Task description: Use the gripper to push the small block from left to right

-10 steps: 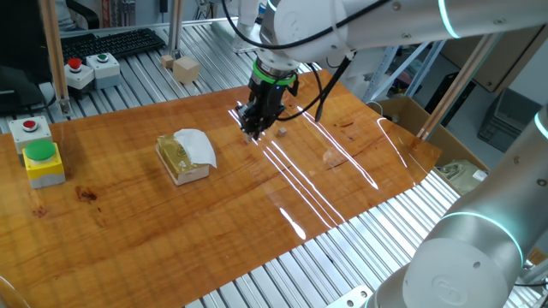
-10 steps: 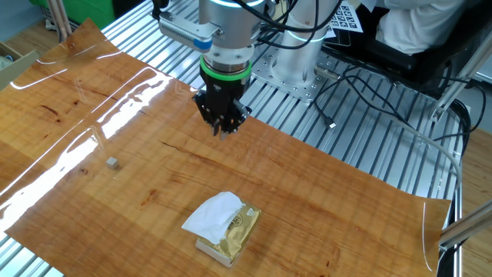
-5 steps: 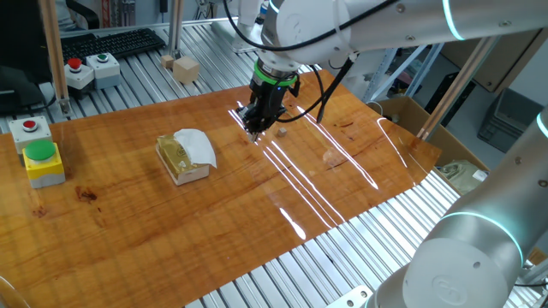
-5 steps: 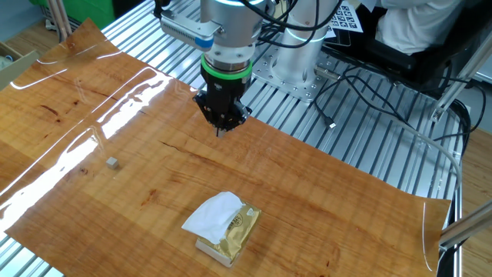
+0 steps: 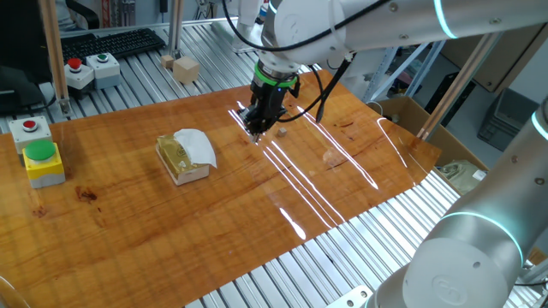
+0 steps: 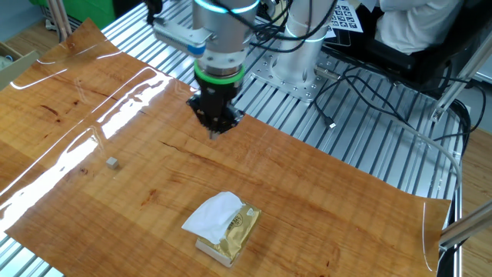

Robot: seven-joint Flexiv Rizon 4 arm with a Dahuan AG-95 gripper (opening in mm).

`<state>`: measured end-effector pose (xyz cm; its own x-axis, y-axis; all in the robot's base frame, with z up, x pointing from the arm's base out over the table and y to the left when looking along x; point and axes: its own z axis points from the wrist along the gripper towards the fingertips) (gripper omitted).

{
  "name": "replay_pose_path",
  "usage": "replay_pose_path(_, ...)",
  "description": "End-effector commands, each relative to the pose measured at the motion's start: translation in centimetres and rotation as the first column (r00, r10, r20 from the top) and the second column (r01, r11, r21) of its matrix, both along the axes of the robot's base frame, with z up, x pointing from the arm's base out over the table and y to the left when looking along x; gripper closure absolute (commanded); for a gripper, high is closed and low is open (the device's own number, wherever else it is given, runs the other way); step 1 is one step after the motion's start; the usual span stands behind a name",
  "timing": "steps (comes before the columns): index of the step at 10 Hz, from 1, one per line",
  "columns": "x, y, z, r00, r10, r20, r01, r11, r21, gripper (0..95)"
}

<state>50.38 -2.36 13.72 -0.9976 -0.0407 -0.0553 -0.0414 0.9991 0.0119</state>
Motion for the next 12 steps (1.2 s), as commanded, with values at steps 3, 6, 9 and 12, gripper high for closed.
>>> replay_pose_path(3,0.2,-1.8,-2.3,1.0,0.009,0.004,-0.009,1.0,-0.004,95.0)
replay_pose_path(6,0.0,-3.6,-3.7,1.0,0.018,0.006,-0.018,1.0,-0.004,95.0)
replay_pose_path(9,0.3,-5.4,-5.3,0.999,0.032,0.014,-0.032,0.999,-0.005,95.0)
replay_pose_path(12,0.7,-7.2,-5.5,0.999,0.046,0.015,-0.046,0.999,-0.006,95.0)
